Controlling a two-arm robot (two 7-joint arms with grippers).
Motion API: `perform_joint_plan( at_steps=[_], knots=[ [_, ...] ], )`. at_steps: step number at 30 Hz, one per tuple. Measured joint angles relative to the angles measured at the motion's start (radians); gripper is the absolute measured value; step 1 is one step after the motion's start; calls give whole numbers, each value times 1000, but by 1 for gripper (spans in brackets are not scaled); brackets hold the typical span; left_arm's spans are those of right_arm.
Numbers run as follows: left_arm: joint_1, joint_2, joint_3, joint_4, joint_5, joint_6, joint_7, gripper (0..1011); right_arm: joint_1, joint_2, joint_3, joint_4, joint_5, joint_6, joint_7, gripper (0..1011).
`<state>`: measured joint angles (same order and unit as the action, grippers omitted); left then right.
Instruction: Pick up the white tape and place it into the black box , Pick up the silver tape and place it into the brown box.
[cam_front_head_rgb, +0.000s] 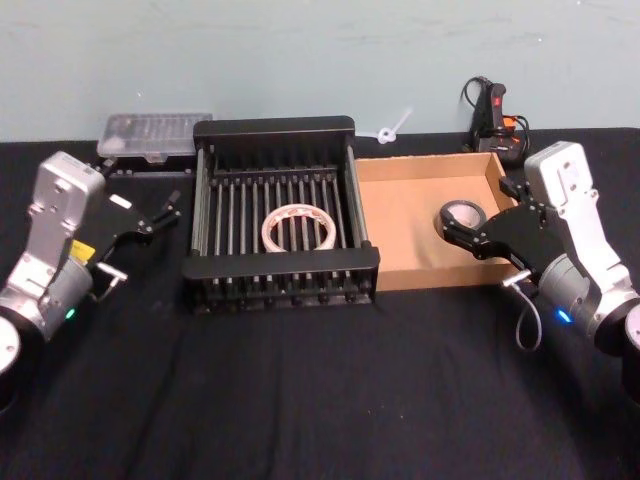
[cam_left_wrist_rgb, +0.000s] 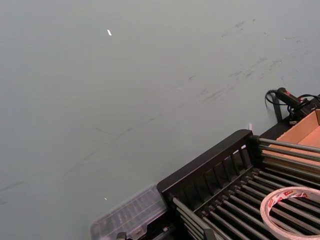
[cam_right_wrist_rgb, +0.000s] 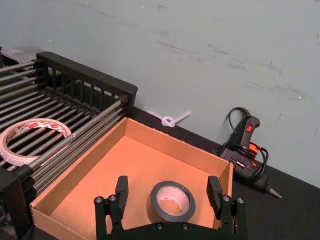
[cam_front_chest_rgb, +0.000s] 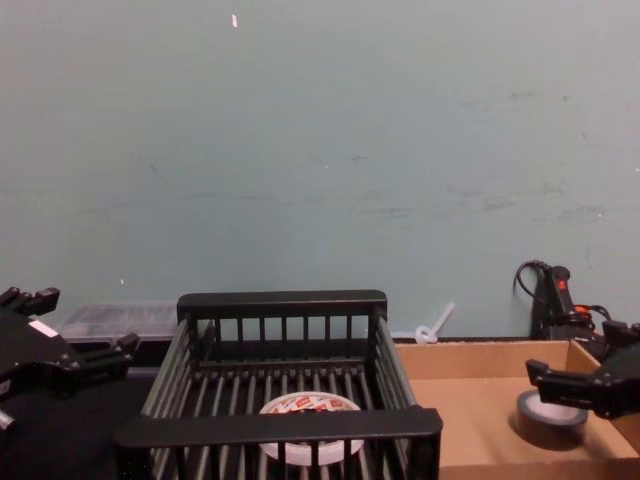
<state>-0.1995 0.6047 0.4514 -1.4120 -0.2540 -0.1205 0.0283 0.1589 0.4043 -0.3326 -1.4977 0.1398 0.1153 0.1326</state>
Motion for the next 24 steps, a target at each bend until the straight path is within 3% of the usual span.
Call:
perform_joint_plan(
  at_steps=[24],
  knots=[
    [0,0,0,0,0,0,0,1001,3,2,-3,3,3,0,2,1003]
  ],
)
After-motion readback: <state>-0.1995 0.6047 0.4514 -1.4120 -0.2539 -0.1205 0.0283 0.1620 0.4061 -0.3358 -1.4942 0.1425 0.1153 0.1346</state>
